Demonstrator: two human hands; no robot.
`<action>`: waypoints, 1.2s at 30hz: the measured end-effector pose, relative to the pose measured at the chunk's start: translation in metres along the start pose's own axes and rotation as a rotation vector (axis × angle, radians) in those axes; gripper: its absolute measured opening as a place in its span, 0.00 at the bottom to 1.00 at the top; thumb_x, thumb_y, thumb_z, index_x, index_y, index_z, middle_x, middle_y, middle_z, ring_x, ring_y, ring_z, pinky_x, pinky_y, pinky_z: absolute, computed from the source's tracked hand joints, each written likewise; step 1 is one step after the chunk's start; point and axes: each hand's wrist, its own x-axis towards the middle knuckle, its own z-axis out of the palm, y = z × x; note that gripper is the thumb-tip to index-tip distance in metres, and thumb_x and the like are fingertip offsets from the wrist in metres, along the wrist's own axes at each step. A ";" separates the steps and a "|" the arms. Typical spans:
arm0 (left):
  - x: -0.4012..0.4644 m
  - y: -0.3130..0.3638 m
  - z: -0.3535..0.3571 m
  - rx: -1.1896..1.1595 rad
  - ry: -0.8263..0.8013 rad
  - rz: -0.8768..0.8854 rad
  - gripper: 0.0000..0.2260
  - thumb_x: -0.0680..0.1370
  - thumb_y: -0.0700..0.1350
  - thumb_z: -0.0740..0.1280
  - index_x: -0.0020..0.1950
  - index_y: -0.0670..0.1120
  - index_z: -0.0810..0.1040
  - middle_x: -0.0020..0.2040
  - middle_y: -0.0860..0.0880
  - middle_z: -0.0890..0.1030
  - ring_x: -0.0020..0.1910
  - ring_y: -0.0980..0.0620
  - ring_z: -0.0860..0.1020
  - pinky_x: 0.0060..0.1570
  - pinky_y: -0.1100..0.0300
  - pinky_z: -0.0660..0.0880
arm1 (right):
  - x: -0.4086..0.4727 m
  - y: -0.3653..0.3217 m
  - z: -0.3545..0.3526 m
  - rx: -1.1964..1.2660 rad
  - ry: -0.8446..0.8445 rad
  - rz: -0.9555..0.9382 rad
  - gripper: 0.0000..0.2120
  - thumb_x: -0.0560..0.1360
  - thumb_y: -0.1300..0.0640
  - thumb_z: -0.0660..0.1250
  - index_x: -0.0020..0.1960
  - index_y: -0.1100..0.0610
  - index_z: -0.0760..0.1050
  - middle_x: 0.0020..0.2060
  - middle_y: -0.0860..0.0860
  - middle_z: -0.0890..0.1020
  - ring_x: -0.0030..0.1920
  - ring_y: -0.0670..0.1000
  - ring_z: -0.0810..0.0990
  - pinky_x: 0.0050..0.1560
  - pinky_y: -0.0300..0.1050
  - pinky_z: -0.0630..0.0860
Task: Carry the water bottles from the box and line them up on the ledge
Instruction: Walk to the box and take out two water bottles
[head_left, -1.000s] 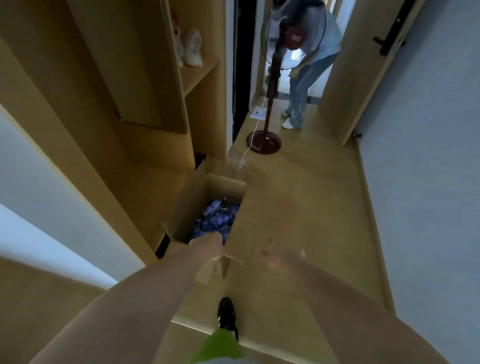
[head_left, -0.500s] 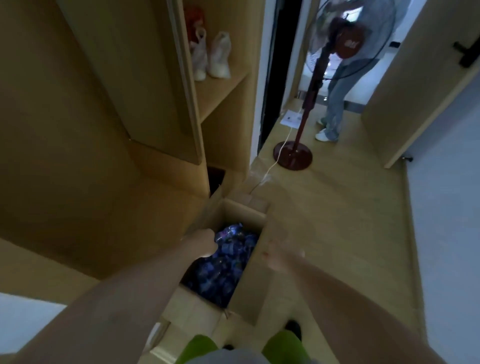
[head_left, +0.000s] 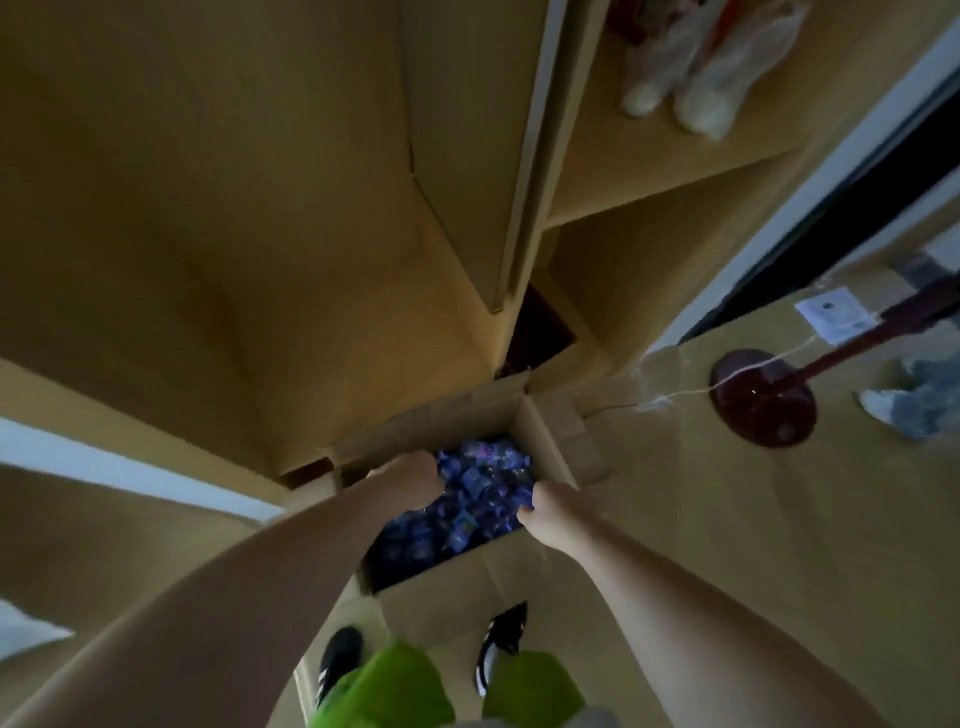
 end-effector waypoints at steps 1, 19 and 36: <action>-0.001 0.000 0.002 -0.016 0.011 -0.021 0.14 0.82 0.46 0.56 0.42 0.43 0.74 0.38 0.46 0.74 0.37 0.49 0.74 0.39 0.57 0.69 | 0.007 0.005 -0.003 -0.019 -0.018 -0.013 0.18 0.81 0.47 0.57 0.35 0.54 0.63 0.32 0.50 0.69 0.36 0.53 0.71 0.40 0.47 0.67; 0.020 -0.065 0.077 -0.381 0.151 -0.341 0.14 0.81 0.43 0.57 0.61 0.37 0.76 0.52 0.41 0.78 0.46 0.47 0.73 0.45 0.56 0.71 | 0.060 -0.056 0.039 -0.348 -0.198 -0.349 0.13 0.83 0.50 0.54 0.55 0.58 0.71 0.43 0.53 0.75 0.49 0.57 0.76 0.45 0.48 0.69; 0.283 -0.075 0.188 -0.524 0.191 -0.459 0.14 0.80 0.43 0.58 0.65 0.44 0.73 0.62 0.42 0.76 0.59 0.41 0.75 0.60 0.47 0.73 | 0.301 -0.005 0.196 -0.128 -0.326 -0.239 0.12 0.81 0.54 0.56 0.57 0.61 0.71 0.54 0.59 0.78 0.52 0.59 0.77 0.44 0.44 0.66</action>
